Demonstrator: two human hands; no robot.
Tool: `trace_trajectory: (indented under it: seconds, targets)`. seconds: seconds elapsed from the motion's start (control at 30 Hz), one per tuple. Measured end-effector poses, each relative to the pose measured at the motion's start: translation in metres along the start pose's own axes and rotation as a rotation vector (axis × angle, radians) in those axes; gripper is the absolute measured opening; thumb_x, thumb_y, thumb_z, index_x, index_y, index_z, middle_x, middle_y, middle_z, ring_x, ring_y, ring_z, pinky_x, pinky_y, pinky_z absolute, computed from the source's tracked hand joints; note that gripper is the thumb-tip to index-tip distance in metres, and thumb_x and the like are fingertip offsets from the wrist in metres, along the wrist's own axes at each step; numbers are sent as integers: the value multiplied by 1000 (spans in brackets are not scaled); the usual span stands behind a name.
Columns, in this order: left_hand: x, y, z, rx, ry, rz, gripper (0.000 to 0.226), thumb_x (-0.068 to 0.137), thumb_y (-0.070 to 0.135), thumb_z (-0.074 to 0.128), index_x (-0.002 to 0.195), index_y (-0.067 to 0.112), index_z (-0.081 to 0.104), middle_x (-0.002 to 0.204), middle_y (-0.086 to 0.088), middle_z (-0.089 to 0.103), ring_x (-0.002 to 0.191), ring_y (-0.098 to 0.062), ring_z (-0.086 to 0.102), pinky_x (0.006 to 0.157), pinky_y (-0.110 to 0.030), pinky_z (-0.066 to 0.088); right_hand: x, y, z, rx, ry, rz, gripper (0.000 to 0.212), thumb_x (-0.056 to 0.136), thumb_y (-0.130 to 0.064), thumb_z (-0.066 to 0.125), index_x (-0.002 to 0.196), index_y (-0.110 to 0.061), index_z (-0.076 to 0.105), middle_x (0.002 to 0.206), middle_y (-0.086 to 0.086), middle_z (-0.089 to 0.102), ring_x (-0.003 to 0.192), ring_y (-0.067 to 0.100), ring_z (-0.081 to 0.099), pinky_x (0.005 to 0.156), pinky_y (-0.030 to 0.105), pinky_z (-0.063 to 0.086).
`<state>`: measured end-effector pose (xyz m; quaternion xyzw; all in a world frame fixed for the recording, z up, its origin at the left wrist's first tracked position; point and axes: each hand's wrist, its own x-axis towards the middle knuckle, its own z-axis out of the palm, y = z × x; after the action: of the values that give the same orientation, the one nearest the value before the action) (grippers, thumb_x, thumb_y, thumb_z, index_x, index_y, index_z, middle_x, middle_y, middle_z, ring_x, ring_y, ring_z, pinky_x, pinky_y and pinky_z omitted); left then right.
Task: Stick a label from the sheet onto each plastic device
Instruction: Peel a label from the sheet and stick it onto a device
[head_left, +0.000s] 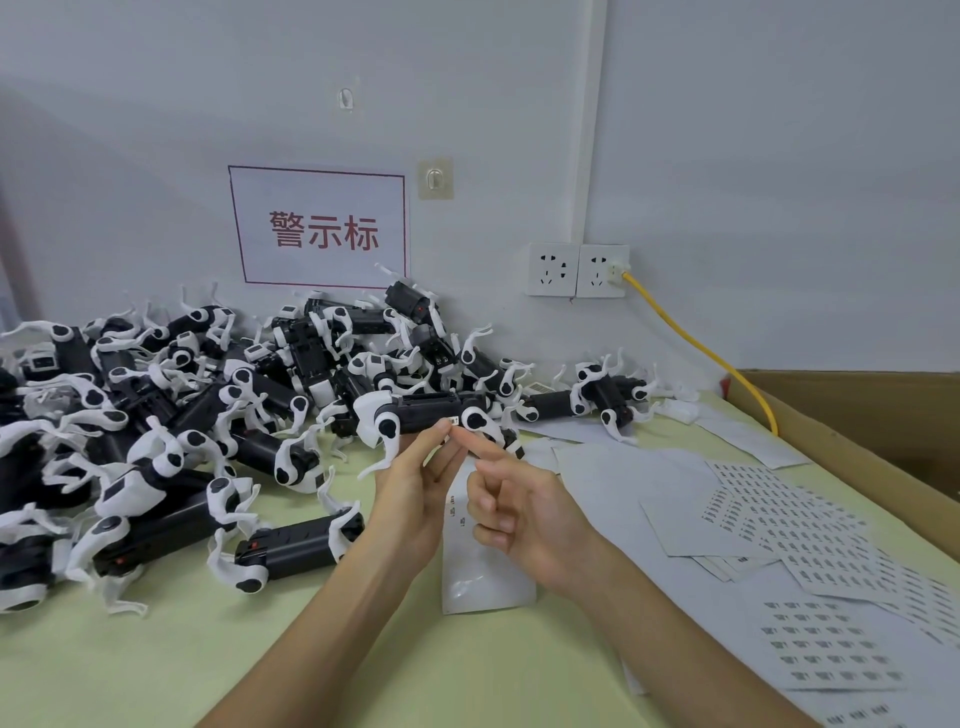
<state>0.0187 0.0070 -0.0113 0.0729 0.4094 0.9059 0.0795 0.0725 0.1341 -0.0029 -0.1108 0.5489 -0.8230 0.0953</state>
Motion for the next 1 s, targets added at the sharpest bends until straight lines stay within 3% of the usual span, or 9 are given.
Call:
trace_trajectory:
  seconds: [0.07,0.27,0.43,0.7,0.87,1.0]
  targets:
    - [-1,1,1,-1,31,13,6,67,25,81,62,26,79,87,6,77,115,-18,70,112,-33,44,0,0,0,1,-6,2,41,95,-18,49,131,-31,65,63,-1,41,49,11,23,50,24,22]
    - [-4,0,7,-7,117,61,31,88,8,73,61,21,80,84,1,78,91,-12,76,107,-32,48,0,0,0,-7,-22,-3,43,93,-20,53,133,-29,63,63,-3,42,49,10,26,50,23,23]
    - [-6,-1,11,-16,184,86,8,90,7,71,83,10,69,77,1,77,83,-12,77,107,-34,47,0,-1,2,-11,-34,-4,48,82,-26,60,129,-31,67,64,-2,42,52,11,24,51,24,23]
    - [0,0,8,-51,247,126,12,92,4,70,85,7,61,69,1,73,76,-13,76,101,-33,51,-1,-2,0,-11,-4,-4,50,88,-22,54,138,-23,58,64,-2,41,53,11,23,50,23,23]
    - [6,8,2,-165,189,102,2,96,6,63,96,5,62,94,-8,70,82,-15,77,90,-28,60,0,-7,-5,43,45,-25,49,81,-24,58,129,-22,67,62,-2,41,52,11,22,48,21,25]
    - [2,6,5,-91,115,81,22,93,11,66,112,3,60,112,-17,71,96,-16,75,102,-33,53,2,-8,-8,82,72,-42,45,82,-23,58,126,-19,70,62,-3,43,49,10,25,47,21,24]
